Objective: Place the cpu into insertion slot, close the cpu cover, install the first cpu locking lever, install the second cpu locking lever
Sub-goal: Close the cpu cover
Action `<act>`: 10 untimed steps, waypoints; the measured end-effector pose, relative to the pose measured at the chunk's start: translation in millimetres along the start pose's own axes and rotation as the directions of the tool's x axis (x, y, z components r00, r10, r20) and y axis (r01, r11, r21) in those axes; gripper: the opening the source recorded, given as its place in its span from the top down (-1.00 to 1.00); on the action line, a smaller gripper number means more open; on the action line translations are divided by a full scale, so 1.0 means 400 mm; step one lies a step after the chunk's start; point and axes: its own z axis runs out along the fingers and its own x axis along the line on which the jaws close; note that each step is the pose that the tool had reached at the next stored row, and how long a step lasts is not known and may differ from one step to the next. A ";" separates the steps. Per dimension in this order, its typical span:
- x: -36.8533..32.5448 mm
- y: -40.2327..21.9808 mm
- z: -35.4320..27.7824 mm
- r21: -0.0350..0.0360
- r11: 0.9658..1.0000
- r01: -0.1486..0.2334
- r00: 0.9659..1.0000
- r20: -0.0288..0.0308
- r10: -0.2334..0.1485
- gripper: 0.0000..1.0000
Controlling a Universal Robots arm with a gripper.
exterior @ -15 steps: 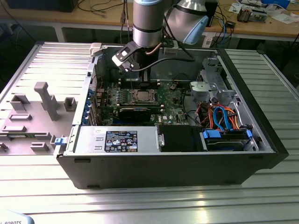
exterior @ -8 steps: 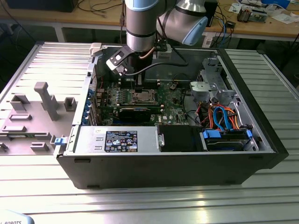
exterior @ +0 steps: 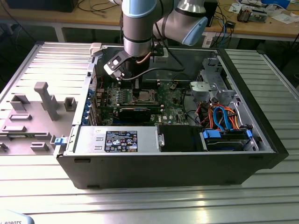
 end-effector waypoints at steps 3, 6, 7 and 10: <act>0.000 -0.001 0.007 0.000 1.000 0.000 1.000 0.000 0.000 0.79; 0.000 -0.001 0.010 0.001 1.000 0.000 1.000 0.000 0.000 0.79; 0.000 -0.001 0.008 0.000 1.000 0.000 1.000 0.000 0.000 0.79; 0.000 0.000 -0.004 0.000 1.000 0.000 1.000 0.000 0.000 0.79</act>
